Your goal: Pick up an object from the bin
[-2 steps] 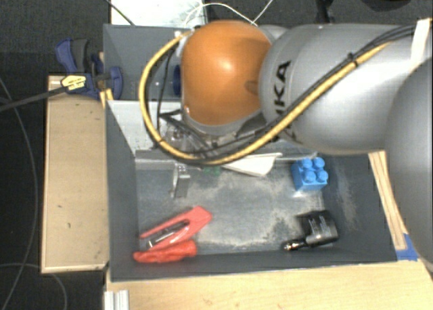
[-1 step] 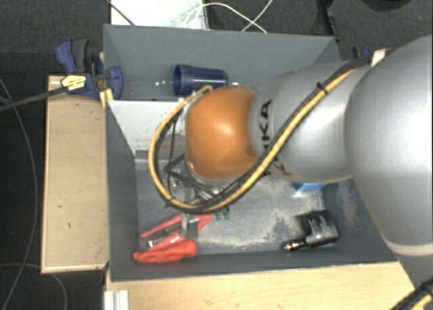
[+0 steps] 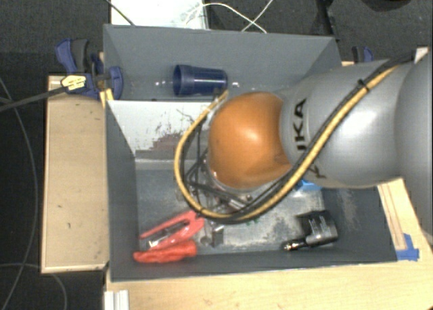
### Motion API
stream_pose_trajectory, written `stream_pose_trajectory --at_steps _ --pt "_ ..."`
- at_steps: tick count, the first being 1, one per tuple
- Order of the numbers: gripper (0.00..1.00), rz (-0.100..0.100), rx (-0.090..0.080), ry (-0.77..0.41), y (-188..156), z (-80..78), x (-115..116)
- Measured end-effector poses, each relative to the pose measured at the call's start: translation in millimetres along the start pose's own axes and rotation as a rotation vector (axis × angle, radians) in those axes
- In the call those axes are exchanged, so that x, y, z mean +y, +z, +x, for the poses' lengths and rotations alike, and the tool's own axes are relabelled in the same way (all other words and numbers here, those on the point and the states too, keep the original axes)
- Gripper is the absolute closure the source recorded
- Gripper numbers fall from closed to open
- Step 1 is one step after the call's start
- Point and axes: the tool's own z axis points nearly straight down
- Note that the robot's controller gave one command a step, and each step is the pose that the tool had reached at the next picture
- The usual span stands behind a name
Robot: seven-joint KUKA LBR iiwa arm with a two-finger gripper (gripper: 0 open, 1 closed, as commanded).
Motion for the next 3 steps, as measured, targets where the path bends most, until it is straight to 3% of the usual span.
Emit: stream_pose_trajectory --at_steps 1,2,3 --pt "0.00 -0.001 0.013 0.149 49.7 2.4 0.7" --pt "0.00 0.002 -0.012 -0.115 89.7 -1.1 4.9" --pt "1.00 0.008 -0.011 0.069 88.1 -8.5 12.4"
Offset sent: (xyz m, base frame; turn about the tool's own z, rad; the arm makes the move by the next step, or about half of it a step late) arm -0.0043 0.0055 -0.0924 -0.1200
